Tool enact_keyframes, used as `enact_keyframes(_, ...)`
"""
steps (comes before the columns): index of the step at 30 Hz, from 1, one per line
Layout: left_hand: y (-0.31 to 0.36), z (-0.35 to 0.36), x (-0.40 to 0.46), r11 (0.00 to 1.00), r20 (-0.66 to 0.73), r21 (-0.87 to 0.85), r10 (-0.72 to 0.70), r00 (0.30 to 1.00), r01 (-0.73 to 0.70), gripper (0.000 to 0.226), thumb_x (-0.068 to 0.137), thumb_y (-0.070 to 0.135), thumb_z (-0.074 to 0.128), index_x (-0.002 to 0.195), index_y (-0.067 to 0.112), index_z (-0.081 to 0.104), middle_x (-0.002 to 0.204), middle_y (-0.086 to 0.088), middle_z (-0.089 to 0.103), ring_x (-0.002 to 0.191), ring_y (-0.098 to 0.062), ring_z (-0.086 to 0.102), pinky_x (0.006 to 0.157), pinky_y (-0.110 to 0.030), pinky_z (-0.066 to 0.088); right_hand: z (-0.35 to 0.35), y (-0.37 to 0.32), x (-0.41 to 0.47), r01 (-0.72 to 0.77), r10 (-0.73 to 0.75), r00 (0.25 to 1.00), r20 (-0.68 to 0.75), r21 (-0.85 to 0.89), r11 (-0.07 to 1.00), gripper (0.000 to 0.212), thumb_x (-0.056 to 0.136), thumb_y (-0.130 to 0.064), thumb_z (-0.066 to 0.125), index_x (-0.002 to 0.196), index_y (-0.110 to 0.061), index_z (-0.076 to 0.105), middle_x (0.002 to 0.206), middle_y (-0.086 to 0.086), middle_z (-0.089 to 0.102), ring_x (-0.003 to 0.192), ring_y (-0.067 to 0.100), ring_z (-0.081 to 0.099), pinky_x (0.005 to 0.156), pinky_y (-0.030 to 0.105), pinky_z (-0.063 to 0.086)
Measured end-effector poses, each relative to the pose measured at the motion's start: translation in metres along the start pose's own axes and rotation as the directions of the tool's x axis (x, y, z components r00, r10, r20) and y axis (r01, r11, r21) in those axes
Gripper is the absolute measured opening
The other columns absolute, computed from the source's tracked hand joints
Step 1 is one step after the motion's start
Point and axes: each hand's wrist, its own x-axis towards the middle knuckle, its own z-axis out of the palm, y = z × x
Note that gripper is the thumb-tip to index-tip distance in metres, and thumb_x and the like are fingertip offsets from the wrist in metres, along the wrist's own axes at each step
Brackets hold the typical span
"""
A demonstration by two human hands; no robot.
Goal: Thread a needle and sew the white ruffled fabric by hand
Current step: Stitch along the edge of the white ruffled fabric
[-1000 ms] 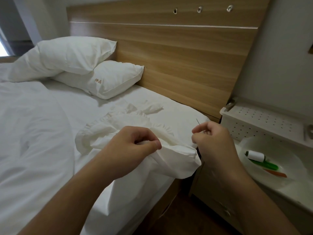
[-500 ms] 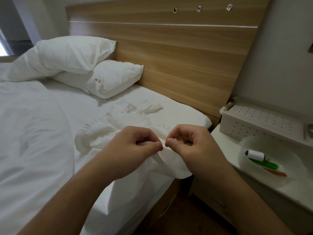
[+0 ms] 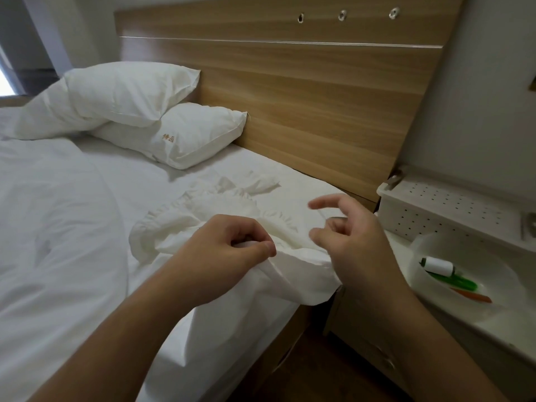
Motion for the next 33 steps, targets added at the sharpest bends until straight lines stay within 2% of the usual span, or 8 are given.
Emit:
enact_keyframes(4, -0.001, 0.000, 0.001, 0.998, 0.012, 0.005, 0.055, 0.998, -0.055, 0.013, 0.091, 0.036, 0.074, 0.084, 0.028, 0.081, 0.076, 0.005, 0.076, 0.074, -0.013, 0.070, 0.072, -0.036, 0.051, 0.009, -0.006, -0.006, 0.091, -0.098, 0.951, 0.292, 0.037, 0.995, 0.013, 0.094, -0.021, 0.074, 0.105, -0.027, 0.074, 0.054, -0.003, 0.045, 0.049, 0.008, 0.040, 0.048, 0.023, 0.035)
enact_keyframes(9, -0.001, 0.000, 0.002, 0.999, 0.006, 0.012, 0.047, 0.999, -0.047, 0.010, 0.092, 0.033, 0.078, 0.083, 0.028, 0.081, 0.076, 0.004, 0.075, 0.073, -0.015, 0.069, 0.072, -0.037, 0.051, 0.017, 0.002, -0.005, 0.103, -0.101, 0.979, 0.174, -0.003, 0.995, 0.016, 0.093, -0.021, 0.075, 0.079, -0.015, 0.071, 0.053, -0.004, 0.048, 0.049, 0.004, 0.041, 0.048, 0.018, 0.036)
enact_keyframes(17, 0.001, -0.002, 0.000, 1.000, -0.006, 0.014, -0.018, 1.000, 0.018, 0.016, 0.096, 0.025, 0.072, 0.084, 0.028, 0.082, 0.084, 0.010, 0.079, 0.082, -0.005, 0.073, 0.080, -0.026, 0.052, -0.002, -0.003, -0.001, -0.076, 0.042, 0.996, 0.078, 0.512, 0.856, 0.018, 0.097, -0.003, 0.061, 0.080, -0.003, 0.064, 0.051, 0.002, 0.036, 0.048, 0.016, 0.027, 0.045, 0.027, 0.029)
enact_keyframes(23, -0.001, -0.003, 0.001, 1.000, -0.004, 0.001, -0.019, 1.000, 0.019, 0.016, 0.097, 0.024, 0.072, 0.085, 0.027, 0.082, 0.085, 0.009, 0.080, 0.085, -0.006, 0.074, 0.087, -0.031, 0.057, -0.008, -0.003, 0.002, -0.063, 0.112, 0.993, -0.040, 0.623, 0.780, 0.026, 0.099, 0.000, 0.056, 0.075, -0.009, 0.062, 0.051, -0.001, 0.032, 0.045, 0.014, 0.025, 0.043, 0.025, 0.027)
enact_keyframes(26, -0.001, -0.003, 0.001, 1.000, -0.007, 0.000, -0.018, 1.000, 0.018, 0.016, 0.097, 0.023, 0.073, 0.085, 0.026, 0.082, 0.084, 0.009, 0.080, 0.084, -0.006, 0.074, 0.084, -0.029, 0.055, -0.006, 0.000, 0.003, -0.075, 0.168, 0.979, -0.116, 0.562, 0.824, 0.022, 0.100, -0.005, 0.058, 0.078, -0.008, 0.063, 0.051, -0.001, 0.036, 0.046, 0.014, 0.030, 0.044, 0.028, 0.030)
enact_keyframes(29, -0.002, -0.003, 0.001, 1.000, -0.012, 0.004, -0.012, 1.000, 0.012, 0.016, 0.097, 0.023, 0.073, 0.084, 0.027, 0.082, 0.085, 0.009, 0.080, 0.084, -0.006, 0.074, 0.085, -0.030, 0.055, -0.003, 0.010, 0.009, -0.149, 0.221, 0.952, -0.213, 0.310, 0.939, 0.012, 0.099, -0.019, 0.063, 0.091, -0.014, 0.069, 0.065, 0.001, 0.054, 0.063, 0.020, 0.047, 0.055, 0.033, 0.040)
enact_keyframes(31, -0.002, -0.003, 0.001, 1.000, -0.012, 0.001, -0.002, 1.000, 0.002, 0.016, 0.097, 0.023, 0.073, 0.084, 0.028, 0.082, 0.085, 0.009, 0.080, 0.085, -0.007, 0.075, 0.087, -0.031, 0.056, -0.001, 0.010, 0.008, -0.127, 0.185, 0.950, -0.252, 0.232, 0.965, 0.006, 0.097, -0.024, 0.065, 0.103, -0.023, 0.068, 0.082, 0.002, 0.060, 0.072, 0.019, 0.052, 0.060, 0.033, 0.043)
enact_keyframes(33, -0.001, -0.003, 0.001, 1.000, -0.014, 0.003, 0.014, 1.000, -0.014, 0.016, 0.097, 0.024, 0.073, 0.084, 0.030, 0.082, 0.086, 0.009, 0.080, 0.087, -0.007, 0.075, 0.088, -0.032, 0.057, -0.002, 0.006, 0.003, -0.037, 0.088, 0.968, -0.235, 0.212, 0.977, 0.016, 0.098, -0.020, 0.066, 0.110, -0.030, 0.065, 0.072, -0.003, 0.059, 0.060, 0.014, 0.049, 0.054, 0.030, 0.042)
